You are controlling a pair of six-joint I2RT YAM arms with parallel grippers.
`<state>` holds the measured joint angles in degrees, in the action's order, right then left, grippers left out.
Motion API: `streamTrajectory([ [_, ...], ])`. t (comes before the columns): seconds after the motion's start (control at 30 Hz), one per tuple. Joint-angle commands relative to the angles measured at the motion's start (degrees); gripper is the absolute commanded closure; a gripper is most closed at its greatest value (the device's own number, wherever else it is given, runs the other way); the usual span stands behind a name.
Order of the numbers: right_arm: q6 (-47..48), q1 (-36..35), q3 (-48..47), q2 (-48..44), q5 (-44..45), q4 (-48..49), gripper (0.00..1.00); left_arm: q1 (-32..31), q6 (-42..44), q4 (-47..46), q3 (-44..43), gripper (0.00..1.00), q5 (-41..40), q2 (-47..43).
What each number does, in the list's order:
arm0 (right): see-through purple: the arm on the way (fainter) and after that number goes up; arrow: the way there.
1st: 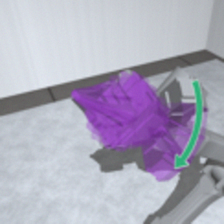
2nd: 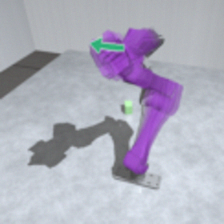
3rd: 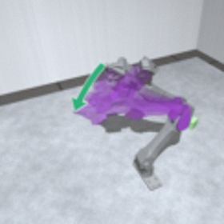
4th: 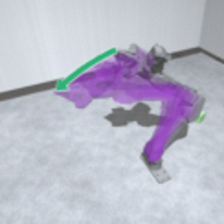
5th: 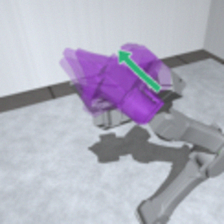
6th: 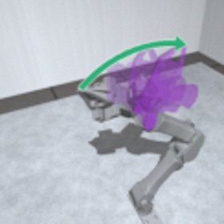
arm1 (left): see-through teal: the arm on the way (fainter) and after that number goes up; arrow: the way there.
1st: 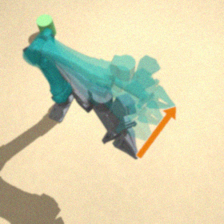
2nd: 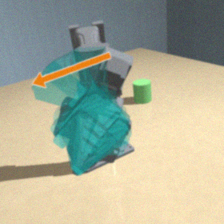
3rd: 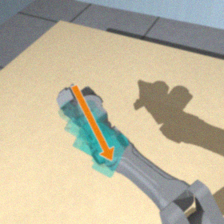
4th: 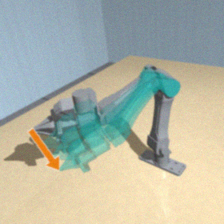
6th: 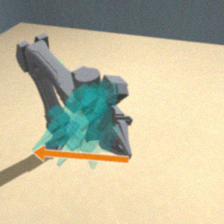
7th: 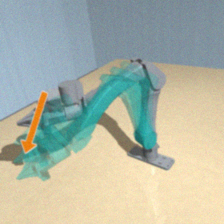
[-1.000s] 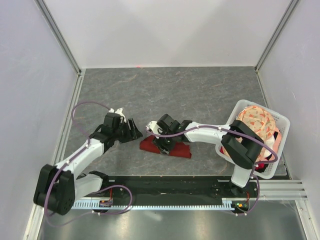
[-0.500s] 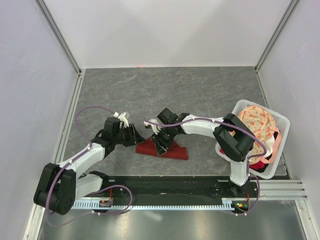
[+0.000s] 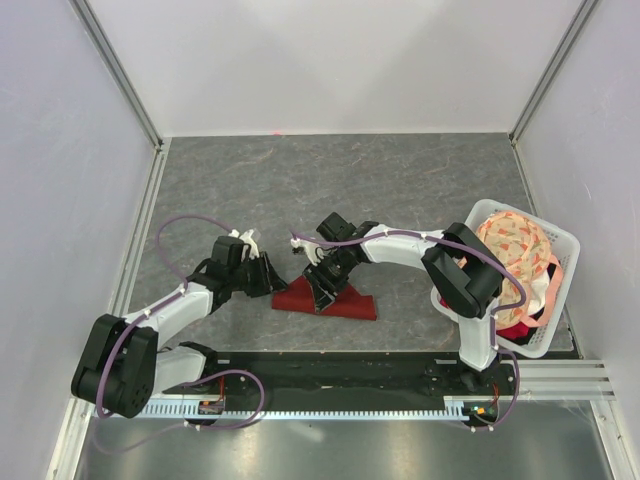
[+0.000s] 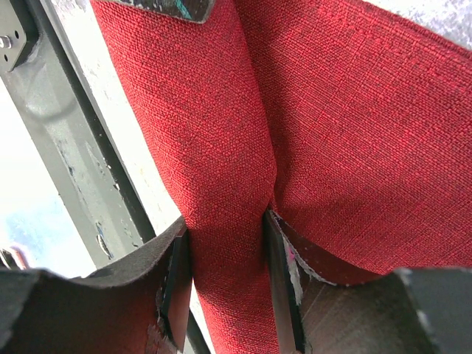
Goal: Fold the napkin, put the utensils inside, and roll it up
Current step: Roll the napkin with the utensil
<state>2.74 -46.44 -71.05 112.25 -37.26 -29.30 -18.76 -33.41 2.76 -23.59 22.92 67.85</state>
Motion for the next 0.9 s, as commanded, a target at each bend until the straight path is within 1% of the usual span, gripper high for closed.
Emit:
streamTrajectory([
  [0.0, 0.86, -0.15, 1.88, 3.94, 5.70, -5.15, 0.50, -0.04, -0.96, 1.89, 0.04, 0.65, -1.12, -0.88],
  [0.13, 0.60, 0.03, 1.88, 4.03, 5.96, -5.15, 0.50, -0.13, -0.69, 2.60, -0.14, 0.65, -0.86, -0.62],
  [0.2, 0.51, 0.12, 1.79, 4.03, 6.14, -5.15, 0.50, -0.05, -0.69, 2.60, 0.04, 0.68, -0.24, -0.18],
  [0.33, 0.25, 0.20, 1.09, 3.51, 6.40, -4.98, 0.49, -0.13, -0.69, 2.60, 0.30, 0.90, 0.46, 0.35],
  [0.43, -0.28, 0.29, 0.65, 1.84, 7.63, -4.63, 0.44, -0.13, -0.69, 2.51, 0.13, 0.98, 0.64, 1.31],
  [0.53, -0.72, 0.21, 1.00, -1.85, 10.18, -3.57, 0.39, -0.13, -0.52, 2.42, -0.49, 0.98, 1.25, 2.72],
  [0.67, -0.28, -0.32, 2.83, -7.82, 13.25, -0.68, 0.35, -0.13, -0.43, 2.24, -0.84, 0.98, 1.52, 3.69],
  [0.77, 1.21, -4.00, 5.38, -14.84, 18.96, 2.21, 0.32, -0.13, -0.34, 2.33, -1.10, 0.98, 1.34, 4.30],
  [0.8, 1.56, -5.06, 6.17, -16.08, 22.37, 3.27, 0.29, -0.13, -0.25, 2.25, -1.28, 0.98, 1.08, 4.48],
  [0.87, 2.96, -7.08, 8.64, -19.24, 26.25, 6.00, 0.27, -0.04, -0.25, 2.60, -1.54, 0.98, 0.90, 5.35],
])
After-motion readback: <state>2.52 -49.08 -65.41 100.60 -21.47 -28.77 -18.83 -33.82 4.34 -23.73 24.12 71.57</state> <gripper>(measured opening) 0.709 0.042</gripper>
